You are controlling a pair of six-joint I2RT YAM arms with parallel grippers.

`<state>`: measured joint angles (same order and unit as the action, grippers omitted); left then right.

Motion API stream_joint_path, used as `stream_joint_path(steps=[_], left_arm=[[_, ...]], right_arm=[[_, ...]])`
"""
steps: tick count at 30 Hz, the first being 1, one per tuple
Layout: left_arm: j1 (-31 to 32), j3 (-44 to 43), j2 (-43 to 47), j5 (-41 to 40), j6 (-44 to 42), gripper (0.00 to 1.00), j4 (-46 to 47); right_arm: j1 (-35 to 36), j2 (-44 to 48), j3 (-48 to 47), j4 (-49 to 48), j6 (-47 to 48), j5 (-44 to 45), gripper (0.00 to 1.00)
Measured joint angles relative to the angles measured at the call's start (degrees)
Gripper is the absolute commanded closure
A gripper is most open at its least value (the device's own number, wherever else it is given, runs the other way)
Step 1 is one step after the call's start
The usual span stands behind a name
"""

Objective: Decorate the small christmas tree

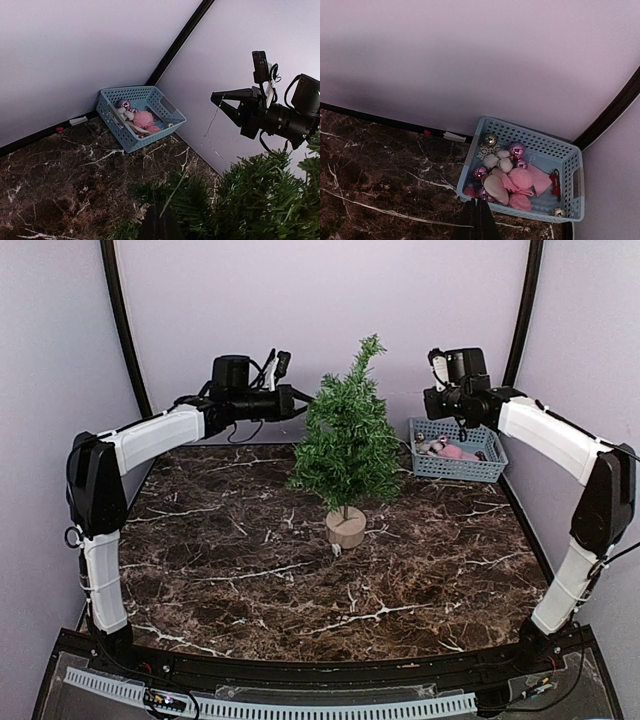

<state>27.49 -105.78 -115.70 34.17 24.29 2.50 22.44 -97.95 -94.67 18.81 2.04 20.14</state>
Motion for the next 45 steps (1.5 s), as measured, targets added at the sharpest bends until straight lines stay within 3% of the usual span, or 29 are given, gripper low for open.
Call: stream_joint_path(steps=[19, 24, 29, 34, 39, 45], left_arm=[[-0.1, 10.3, -1.9, -2.0, -4.9, 1.00, -0.4], [-0.1, 10.7, -2.3, -2.1, -5.8, 0.75, -0.5], [-1.5, 10.7, -2.3, -3.8, -7.6, 0.36, -0.9], [-2.3, 11.1, -0.3, -9.0, -9.4, 0.16, -2.3], [-2.6, 14.8, 8.1, -17.7, -10.6, 0.13, -3.9], [-1.8, 25.0, 23.8, -26.6, -11.0, 0.20, -3.8]], right_arm=[[-0.3, -4.4, 16.4, -6.3, -8.7, -5.0, 1.00], [-0.4, -5.3, 17.5, -6.3, -10.3, -4.6, 1.00], [-2.9, -4.7, 18.1, -4.3, -11.4, -3.7, 1.00], [-3.3, -2.3, 18.1, -0.7, -12.9, -4.3, 1.00], [-3.3, 2.8, 18.2, 3.3, -15.1, -3.5, 1.00], [-3.3, 9.3, 19.7, 6.8, -18.1, -3.9, 1.00]])
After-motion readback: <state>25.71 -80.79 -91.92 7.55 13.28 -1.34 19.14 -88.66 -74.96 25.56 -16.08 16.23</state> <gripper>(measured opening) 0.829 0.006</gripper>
